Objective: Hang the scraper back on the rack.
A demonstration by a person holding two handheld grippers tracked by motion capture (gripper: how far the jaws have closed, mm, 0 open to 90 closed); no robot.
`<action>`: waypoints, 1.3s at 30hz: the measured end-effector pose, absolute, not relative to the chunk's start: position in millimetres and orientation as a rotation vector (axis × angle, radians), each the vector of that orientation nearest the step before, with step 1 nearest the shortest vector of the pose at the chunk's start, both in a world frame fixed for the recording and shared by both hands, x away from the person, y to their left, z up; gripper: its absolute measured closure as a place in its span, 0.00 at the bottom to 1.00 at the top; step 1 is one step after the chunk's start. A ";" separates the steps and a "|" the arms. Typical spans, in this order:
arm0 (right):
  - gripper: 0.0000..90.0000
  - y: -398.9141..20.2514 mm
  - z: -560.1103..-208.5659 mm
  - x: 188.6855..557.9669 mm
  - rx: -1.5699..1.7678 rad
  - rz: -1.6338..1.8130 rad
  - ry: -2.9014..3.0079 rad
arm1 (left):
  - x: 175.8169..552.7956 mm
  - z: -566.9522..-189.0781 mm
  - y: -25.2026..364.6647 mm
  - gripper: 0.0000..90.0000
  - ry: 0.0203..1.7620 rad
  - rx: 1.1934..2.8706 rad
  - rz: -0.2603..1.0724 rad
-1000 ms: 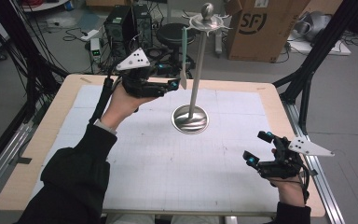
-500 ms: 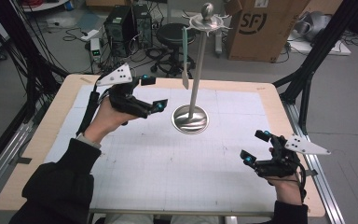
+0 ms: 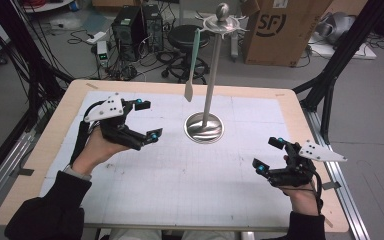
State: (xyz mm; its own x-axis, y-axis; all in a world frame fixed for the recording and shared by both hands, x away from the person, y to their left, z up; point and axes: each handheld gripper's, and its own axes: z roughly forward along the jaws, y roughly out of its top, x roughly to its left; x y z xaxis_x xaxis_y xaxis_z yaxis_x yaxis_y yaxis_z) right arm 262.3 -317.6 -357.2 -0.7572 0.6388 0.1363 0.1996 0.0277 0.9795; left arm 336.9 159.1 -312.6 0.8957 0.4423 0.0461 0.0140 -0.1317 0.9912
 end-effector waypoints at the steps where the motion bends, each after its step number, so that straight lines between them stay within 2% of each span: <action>1: 0.01 -316.9 -357.2 262.4 0.861 1.786 1.972 | 335.5 -315.5 162.1 0.07 0.362 1.671 0.395; 8: 0.01 -316.5 -358.0 265.5 0.863 1.782 1.959 | 330.4 -334.1 187.9 0.07 0.432 1.636 0.389; 27: 0.01 -319.8 -362.7 268.1 0.887 1.764 1.942 | 313.0 -376.3 247.4 0.07 0.612 1.619 0.502; 39: 0.01 -326.4 -373.8 273.5 0.945 1.746 1.899 | 299.9 -377.8 266.0 0.07 0.663 1.567 0.558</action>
State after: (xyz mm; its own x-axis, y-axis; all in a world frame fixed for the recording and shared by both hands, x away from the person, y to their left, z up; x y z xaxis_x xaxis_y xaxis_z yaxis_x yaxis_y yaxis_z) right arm 273.5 -326.4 -373.8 -0.6957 0.7014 0.1554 0.2135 -0.0047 0.9769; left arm 299.9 266.0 -377.8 0.7146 0.6989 -0.0290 0.0907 -0.0514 0.9946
